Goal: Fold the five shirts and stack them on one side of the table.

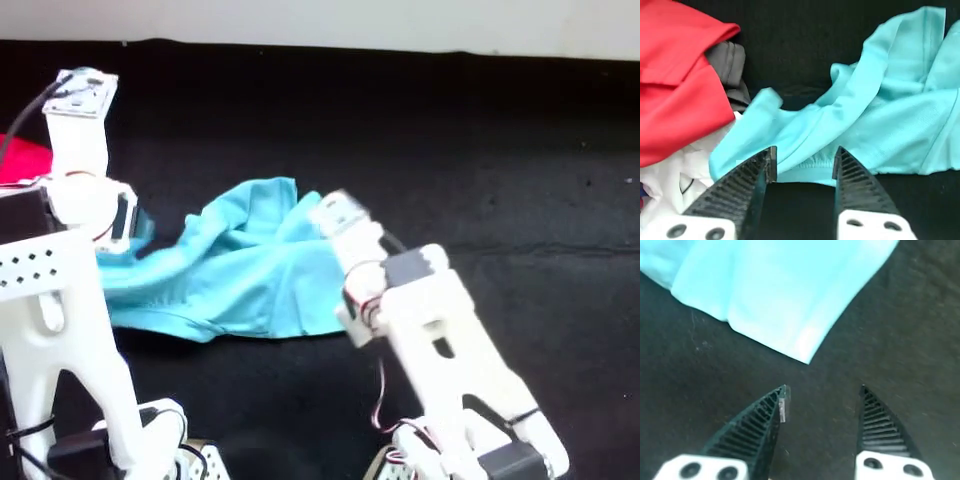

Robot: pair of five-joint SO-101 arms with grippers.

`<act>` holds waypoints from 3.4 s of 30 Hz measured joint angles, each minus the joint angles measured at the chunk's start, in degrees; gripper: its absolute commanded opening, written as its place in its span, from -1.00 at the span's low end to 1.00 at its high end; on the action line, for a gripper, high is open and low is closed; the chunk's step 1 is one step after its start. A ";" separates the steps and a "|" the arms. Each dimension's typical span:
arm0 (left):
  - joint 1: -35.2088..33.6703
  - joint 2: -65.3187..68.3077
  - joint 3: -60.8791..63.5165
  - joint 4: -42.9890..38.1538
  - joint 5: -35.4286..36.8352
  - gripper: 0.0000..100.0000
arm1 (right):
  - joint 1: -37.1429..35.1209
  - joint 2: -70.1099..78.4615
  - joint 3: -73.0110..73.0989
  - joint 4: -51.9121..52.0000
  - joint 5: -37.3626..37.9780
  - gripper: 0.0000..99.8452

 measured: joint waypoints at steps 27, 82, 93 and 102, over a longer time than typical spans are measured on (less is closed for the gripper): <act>0.00 0.00 0.70 -12.92 6.51 -0.60 | -7.30 28.31 -9.58 -9.93 -2.37 -0.65; 30.86 102.15 -95.12 6.15 10.46 -0.98 | 62.33 -22.15 -8.79 1.58 22.42 -0.99; 26.46 91.60 -101.01 14.86 10.46 -0.98 | 58.81 -17.67 -13.54 -7.65 10.02 -0.99; 20.22 70.86 -101.54 18.64 11.96 -0.98 | 54.24 7.56 -54.68 4.48 7.03 -0.99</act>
